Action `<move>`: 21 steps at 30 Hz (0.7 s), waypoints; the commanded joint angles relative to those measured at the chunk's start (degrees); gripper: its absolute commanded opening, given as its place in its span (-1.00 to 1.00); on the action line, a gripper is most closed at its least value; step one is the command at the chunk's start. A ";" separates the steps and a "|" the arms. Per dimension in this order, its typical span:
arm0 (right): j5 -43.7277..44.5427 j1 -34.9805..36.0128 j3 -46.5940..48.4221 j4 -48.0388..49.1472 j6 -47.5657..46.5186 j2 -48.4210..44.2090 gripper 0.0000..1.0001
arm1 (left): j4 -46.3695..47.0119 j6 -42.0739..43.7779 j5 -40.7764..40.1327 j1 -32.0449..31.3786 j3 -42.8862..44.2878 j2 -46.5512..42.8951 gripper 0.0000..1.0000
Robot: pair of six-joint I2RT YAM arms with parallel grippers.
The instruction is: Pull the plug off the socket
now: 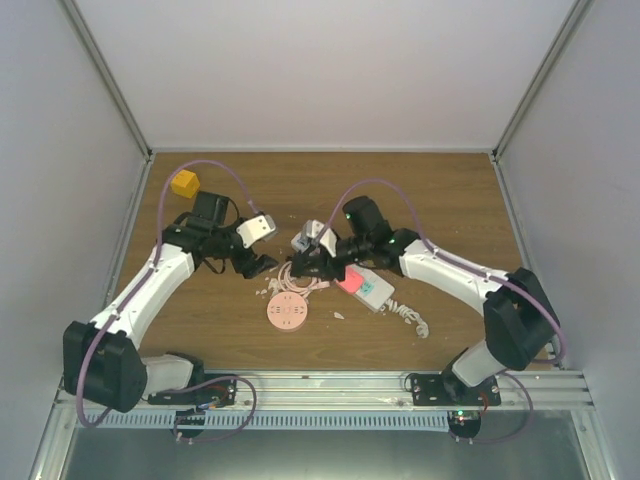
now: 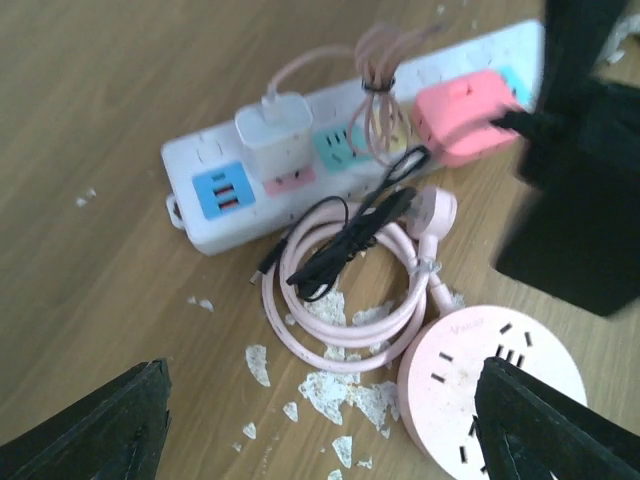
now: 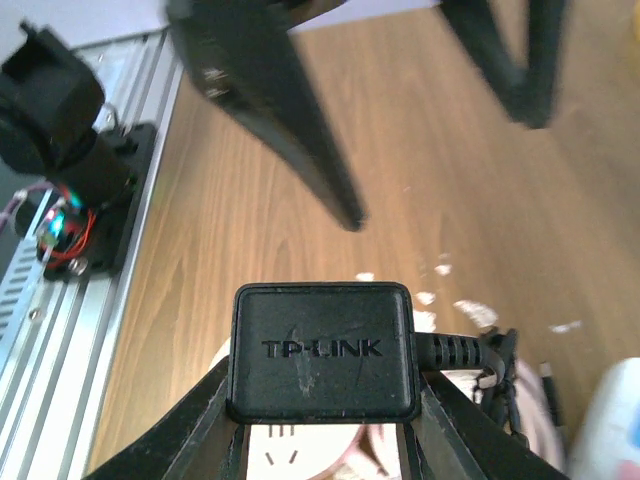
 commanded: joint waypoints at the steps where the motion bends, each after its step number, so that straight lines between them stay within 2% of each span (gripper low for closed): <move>1: -4.25 -4.57 4.65 1.66 5.59 -2.42 -0.97 | -0.69 -0.63 5.65 1.13 2.02 -4.55 0.66; 8: -5.86 -9.99 7.86 6.08 17.06 -1.34 -0.97 | 3.06 -6.64 6.56 0.80 4.86 -7.37 0.59; 13: -5.04 -10.18 7.50 9.74 23.71 -1.78 -0.96 | 5.48 -7.68 1.33 -2.48 5.84 -7.41 0.53; 21: -6.71 -10.18 7.49 16.23 35.44 0.00 -0.93 | 6.74 -10.39 0.15 -5.61 9.99 -4.75 0.45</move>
